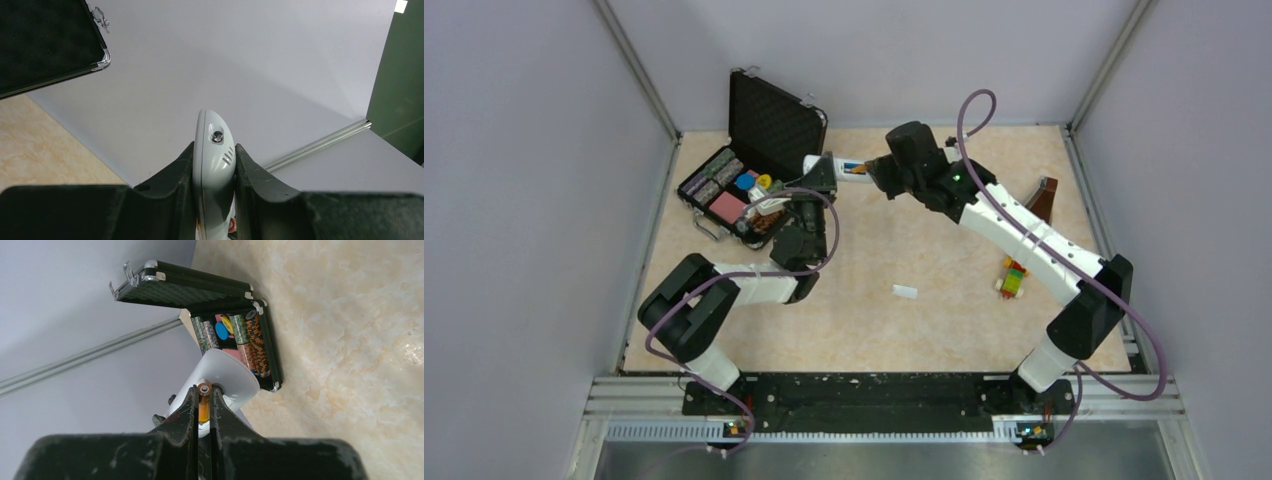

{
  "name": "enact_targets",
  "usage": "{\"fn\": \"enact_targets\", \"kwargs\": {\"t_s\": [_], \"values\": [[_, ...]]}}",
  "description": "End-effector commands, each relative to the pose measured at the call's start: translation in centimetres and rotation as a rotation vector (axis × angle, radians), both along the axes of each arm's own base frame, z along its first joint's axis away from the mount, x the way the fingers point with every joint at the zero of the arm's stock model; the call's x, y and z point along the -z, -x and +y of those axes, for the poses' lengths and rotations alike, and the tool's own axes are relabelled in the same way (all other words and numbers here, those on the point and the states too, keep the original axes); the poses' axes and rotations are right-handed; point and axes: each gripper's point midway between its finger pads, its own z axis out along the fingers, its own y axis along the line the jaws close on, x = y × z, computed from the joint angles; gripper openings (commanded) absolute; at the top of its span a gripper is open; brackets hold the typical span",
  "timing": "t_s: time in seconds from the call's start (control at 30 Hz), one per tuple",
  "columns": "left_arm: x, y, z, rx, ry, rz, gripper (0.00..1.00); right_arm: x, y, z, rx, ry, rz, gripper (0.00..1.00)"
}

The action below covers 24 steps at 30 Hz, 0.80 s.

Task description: Load the batteries into the remote control

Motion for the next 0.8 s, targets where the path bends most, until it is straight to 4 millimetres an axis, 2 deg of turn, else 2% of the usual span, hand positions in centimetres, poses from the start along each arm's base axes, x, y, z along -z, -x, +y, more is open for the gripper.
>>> {"fn": "enact_targets", "kwargs": {"t_s": [0.0, 0.3, 0.57, 0.77], "values": [[-4.7, 1.3, 0.5, 0.021, 0.13, -0.149, 0.0, -1.6, -0.4, 0.5, -0.011, -0.028, -0.02, 0.01], [-4.4, 1.2, 0.5, 0.034, 0.17, -0.141, 0.0, -1.7, -0.3, 0.4, -0.013, -0.023, -0.023, 0.18], [-3.9, 1.2, 0.7, 0.039, 0.22, -0.11, 0.0, -2.1, -0.1, 0.3, -0.021, -0.032, -0.028, 0.2], [-2.4, 0.6, 1.3, 0.014, 0.259, -0.034, 0.0, -2.3, 0.3, 0.0, -0.024, -0.034, -0.033, 0.24]]}}
